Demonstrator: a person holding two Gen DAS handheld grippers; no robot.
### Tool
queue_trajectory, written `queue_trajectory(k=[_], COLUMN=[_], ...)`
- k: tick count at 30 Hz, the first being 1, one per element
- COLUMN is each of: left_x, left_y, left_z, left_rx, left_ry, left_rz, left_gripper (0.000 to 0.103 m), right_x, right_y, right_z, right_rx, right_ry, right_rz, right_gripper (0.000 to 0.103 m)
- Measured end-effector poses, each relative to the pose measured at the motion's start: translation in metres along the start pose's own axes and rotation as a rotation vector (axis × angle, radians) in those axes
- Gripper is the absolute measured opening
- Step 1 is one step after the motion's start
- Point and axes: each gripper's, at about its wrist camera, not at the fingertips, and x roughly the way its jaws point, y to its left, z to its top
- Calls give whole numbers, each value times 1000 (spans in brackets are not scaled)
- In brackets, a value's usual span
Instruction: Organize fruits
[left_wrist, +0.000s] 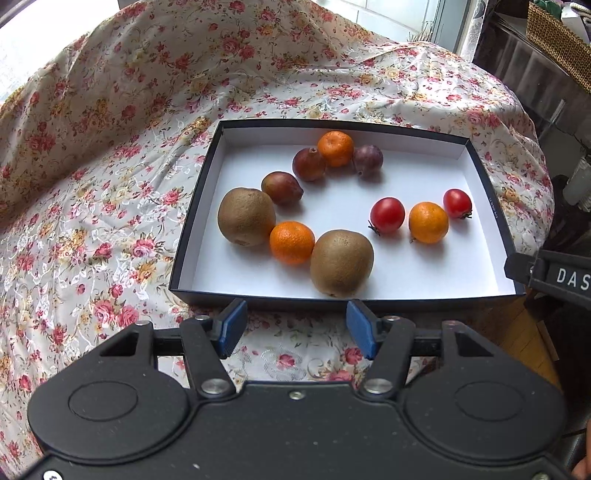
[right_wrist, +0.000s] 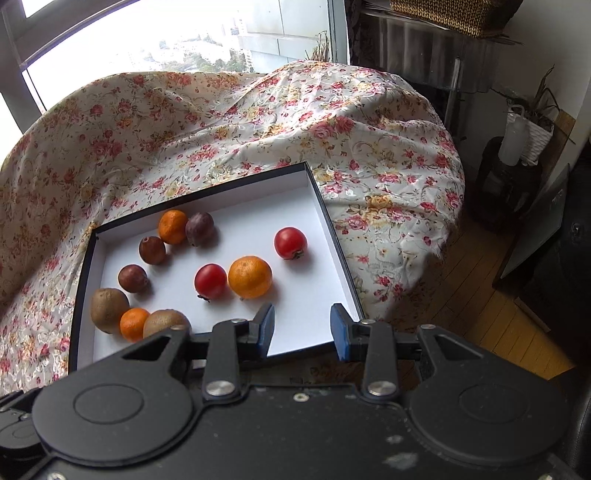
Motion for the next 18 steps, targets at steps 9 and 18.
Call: queue_trajectory(k=[9, 18], left_x=[7, 17], left_y=[23, 41], left_z=[0, 8], left_rx=[-34, -47], left_ry=[-33, -38], left_rz=[9, 36], left_gripper=[64, 64], right_x=[-10, 15], right_y=[30, 55], right_z=[-15, -23], right_rx=[-93, -176], right_ry=[-69, -15], right_rz=[20, -22], right_gripper=[37, 37])
